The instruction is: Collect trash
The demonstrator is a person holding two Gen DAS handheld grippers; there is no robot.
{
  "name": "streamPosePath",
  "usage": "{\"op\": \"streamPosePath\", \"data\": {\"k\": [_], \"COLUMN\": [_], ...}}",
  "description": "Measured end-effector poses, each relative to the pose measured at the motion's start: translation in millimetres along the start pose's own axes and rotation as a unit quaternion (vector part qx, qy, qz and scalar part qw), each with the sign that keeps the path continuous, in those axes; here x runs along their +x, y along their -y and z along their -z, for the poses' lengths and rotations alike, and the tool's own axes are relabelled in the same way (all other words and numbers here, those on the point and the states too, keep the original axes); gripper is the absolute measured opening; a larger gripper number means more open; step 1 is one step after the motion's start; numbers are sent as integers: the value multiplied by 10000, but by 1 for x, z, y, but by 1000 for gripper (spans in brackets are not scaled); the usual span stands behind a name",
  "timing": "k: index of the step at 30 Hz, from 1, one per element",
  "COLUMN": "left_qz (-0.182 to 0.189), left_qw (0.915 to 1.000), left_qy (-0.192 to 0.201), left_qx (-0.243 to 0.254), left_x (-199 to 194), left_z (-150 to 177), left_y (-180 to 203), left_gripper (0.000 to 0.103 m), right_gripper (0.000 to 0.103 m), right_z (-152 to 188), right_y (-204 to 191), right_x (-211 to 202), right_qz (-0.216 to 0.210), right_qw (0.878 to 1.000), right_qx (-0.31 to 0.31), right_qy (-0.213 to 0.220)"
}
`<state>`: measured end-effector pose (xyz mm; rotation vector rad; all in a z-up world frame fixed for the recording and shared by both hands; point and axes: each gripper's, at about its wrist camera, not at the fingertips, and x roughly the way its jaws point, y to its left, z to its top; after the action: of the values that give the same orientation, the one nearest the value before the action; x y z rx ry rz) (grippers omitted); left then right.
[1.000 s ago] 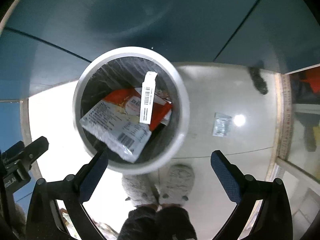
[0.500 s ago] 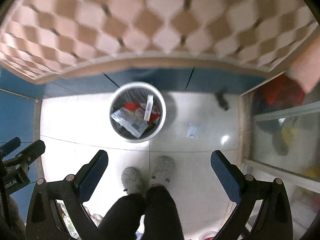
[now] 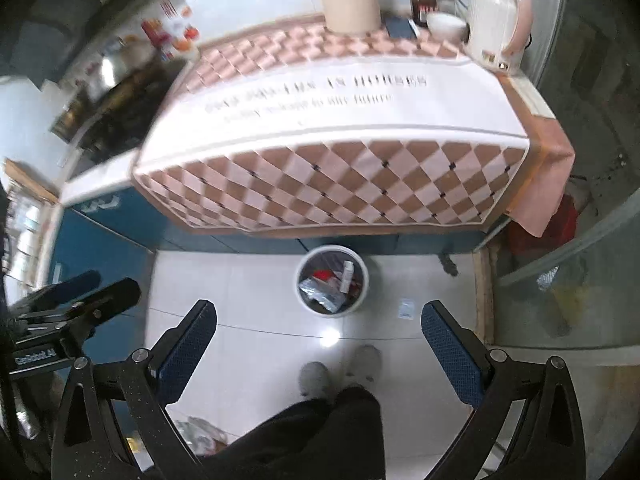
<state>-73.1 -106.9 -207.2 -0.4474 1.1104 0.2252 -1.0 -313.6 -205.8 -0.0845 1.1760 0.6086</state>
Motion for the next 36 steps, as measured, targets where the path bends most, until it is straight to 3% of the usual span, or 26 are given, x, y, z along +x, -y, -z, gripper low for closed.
{"op": "streamPosePath", "data": {"k": [3, 9, 36], "left_qz": [178, 241, 176], "left_qw": [9998, 9988, 9993], "left_qy": [100, 368, 223], "left_qx": [9, -201, -246], "left_x": [-22, -54, -60], "left_z": [2, 4, 19], "left_y": [5, 11, 14], "left_gripper": [103, 103, 103], "right_gripper": [103, 103, 103], "right_z": [0, 2, 6], "right_y": [-7, -11, 1], "right_x": [-35, -66, -60], "right_qz": [-241, -605, -843], "right_qw": [9997, 9980, 9960], "right_qx": [-24, -148, -304], "right_qy": [91, 112, -51]}}
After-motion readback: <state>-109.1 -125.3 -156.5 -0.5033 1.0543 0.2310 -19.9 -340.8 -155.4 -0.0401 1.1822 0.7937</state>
